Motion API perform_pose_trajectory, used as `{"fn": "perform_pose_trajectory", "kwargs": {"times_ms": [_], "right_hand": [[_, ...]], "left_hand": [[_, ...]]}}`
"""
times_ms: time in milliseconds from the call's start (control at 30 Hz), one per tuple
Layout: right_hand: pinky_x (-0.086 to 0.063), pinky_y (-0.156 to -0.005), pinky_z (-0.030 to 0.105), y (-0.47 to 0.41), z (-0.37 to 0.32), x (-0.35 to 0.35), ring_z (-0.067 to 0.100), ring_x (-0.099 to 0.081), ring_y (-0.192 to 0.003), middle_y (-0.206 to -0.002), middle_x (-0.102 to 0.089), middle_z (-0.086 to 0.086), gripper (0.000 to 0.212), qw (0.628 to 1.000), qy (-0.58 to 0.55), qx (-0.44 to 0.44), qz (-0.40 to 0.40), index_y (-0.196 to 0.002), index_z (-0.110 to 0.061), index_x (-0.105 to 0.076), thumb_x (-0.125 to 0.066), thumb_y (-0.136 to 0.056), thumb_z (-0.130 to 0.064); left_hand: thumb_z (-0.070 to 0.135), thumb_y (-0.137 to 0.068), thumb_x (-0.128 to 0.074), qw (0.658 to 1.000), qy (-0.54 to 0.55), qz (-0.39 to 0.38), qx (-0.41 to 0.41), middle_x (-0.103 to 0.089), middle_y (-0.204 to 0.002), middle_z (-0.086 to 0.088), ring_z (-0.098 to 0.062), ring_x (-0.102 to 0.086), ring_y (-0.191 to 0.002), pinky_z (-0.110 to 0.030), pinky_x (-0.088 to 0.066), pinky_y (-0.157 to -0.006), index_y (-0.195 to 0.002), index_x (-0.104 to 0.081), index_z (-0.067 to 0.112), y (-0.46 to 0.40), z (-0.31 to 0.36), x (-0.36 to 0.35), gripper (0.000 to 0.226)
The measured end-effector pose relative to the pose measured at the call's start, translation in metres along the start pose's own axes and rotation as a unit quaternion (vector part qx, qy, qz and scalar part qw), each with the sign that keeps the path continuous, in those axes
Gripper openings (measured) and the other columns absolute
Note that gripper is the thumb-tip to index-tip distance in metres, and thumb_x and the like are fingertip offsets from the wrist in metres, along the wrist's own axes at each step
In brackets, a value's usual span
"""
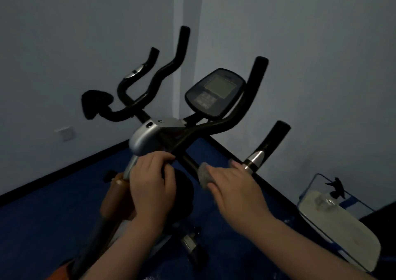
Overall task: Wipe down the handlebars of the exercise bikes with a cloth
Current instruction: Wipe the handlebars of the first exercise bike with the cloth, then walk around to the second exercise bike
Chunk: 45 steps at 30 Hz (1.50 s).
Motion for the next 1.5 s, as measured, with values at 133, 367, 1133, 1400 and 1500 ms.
{"fn": "perform_pose_trajectory", "kwargs": {"times_ms": [133, 367, 1133, 1400, 1500], "right_hand": [[-0.047, -0.073, 0.036, -0.041, -0.013, -0.024, 0.024, -0.059, -0.091, -0.12, -0.056, 0.001, 0.039, 0.997, -0.022, -0.024, -0.072, -0.14, -0.024, -0.035, -0.031, -0.101, -0.032], [-0.052, -0.088, 0.038, -0.028, -0.026, -0.018, 0.022, -0.057, -0.117, -0.144, -0.048, 0.001, 0.046, 0.998, -0.052, 0.034, -0.013, -0.137, -0.021, -0.049, -0.057, -0.092, -0.015], [-0.044, -0.07, 0.017, 0.206, -0.016, -0.15, -0.005, -0.052, -0.082, -0.096, -0.057, -0.02, 0.021, 0.92, -0.244, -0.224, -0.209, -0.11, -0.039, -0.054, -0.036, -0.101, -0.036], [-0.05, -0.078, 0.03, 0.254, -0.106, -0.187, 0.007, -0.057, -0.086, -0.101, -0.062, -0.009, 0.021, 0.912, -0.257, -0.065, -0.313, -0.113, -0.026, -0.056, -0.041, -0.099, -0.033], [-0.049, -0.078, 0.028, 0.264, -0.161, -0.191, 0.006, -0.056, -0.088, -0.103, -0.06, -0.01, 0.021, 0.905, -0.263, 0.004, -0.333, -0.115, -0.028, -0.055, -0.044, -0.098, -0.032]], "left_hand": [[0.02, -0.085, -0.042, 0.998, -0.035, -0.016, 0.048, -0.063, -0.091, 0.009, -0.008, -0.05, -0.085, -0.02, -0.023, -0.07, -0.093, -0.061, 0.024, -0.001, -0.008, -0.003, 0.02], [0.022, -0.091, -0.043, 0.995, -0.057, -0.056, 0.062, -0.064, -0.097, 0.004, -0.014, -0.056, -0.088, -0.023, -0.032, -0.077, -0.102, -0.062, 0.019, -0.002, -0.006, -0.006, 0.022], [0.03, -0.094, -0.049, 0.902, -0.123, -0.35, 0.218, -0.058, -0.119, 0.006, -0.015, -0.058, -0.105, -0.03, -0.045, -0.087, -0.12, -0.055, 0.026, 0.27, -0.1, 0.035, 0.027], [0.029, -0.094, -0.05, 0.838, -0.118, -0.302, 0.438, -0.055, -0.121, 0.004, -0.015, -0.056, -0.107, -0.03, -0.044, -0.09, -0.119, -0.055, 0.024, 0.408, -0.1, 0.139, 0.025], [0.03, -0.096, -0.047, 0.818, -0.126, -0.26, 0.498, -0.054, -0.121, 0.005, -0.014, -0.057, -0.104, -0.033, -0.047, -0.091, -0.122, -0.052, 0.025, 0.448, -0.103, 0.195, 0.027]]}}
Point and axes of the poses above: each hand's wrist, its own y-axis away from the middle knuckle, its own x-axis out of the back of the hand, z = x × y, the point moved 9 cm from there along -y, towards the middle knuckle
